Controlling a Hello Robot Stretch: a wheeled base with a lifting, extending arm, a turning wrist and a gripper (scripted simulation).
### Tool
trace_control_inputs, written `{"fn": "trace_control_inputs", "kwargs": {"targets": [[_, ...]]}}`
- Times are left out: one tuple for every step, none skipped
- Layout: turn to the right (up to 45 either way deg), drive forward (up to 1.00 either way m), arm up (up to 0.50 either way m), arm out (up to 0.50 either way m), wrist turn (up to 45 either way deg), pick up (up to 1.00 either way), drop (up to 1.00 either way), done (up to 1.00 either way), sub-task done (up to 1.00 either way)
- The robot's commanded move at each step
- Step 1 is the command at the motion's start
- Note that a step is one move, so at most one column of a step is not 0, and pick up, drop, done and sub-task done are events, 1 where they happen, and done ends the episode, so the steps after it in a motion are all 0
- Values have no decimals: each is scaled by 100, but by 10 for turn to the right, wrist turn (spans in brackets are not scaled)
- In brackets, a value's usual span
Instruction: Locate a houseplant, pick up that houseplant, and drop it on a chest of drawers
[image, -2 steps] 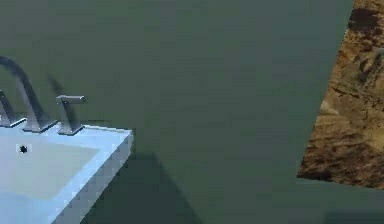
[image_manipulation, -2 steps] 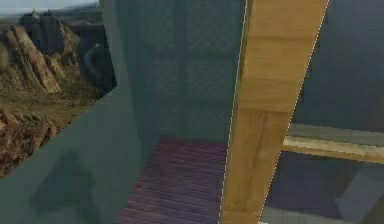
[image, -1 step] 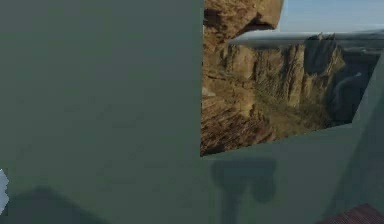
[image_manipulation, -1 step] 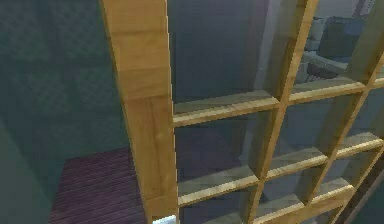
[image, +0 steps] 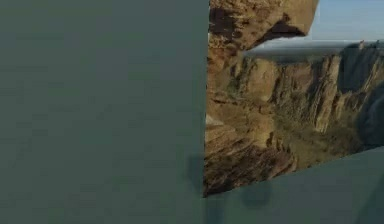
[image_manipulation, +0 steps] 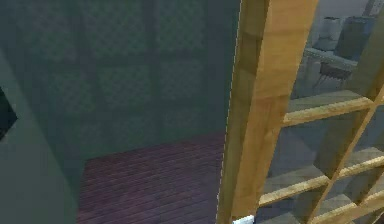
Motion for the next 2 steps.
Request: {"fn": "trace_control_inputs", "kwargs": {"targets": [[450,0,0,0,0,0,0,0,0],[300,0,0,0,0,0,0,0,0]]}}
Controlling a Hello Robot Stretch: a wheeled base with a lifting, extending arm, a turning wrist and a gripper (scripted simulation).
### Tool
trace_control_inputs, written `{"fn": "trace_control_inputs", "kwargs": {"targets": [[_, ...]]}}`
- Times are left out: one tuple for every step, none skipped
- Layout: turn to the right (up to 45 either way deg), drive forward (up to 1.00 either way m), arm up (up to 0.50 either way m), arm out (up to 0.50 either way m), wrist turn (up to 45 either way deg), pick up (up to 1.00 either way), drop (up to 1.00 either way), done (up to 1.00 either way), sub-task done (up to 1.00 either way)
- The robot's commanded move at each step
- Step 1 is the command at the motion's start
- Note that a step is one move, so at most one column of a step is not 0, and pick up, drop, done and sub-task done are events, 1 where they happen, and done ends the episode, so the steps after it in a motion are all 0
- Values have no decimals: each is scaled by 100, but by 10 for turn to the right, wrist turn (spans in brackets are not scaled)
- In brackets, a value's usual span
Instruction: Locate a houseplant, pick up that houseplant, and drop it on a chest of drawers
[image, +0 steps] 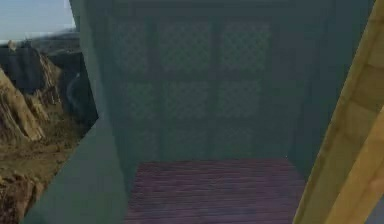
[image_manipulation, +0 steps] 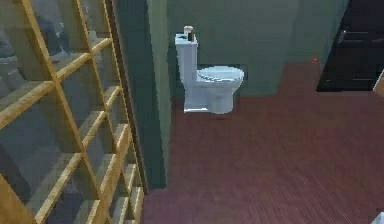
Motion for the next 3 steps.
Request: {"fn": "trace_control_inputs", "kwargs": {"targets": [[0,45,0,0,0,0,0,0,0],[450,0,0,0,0,0,0,0,0],[90,0,0,0,0,0,0,0,0]]}}
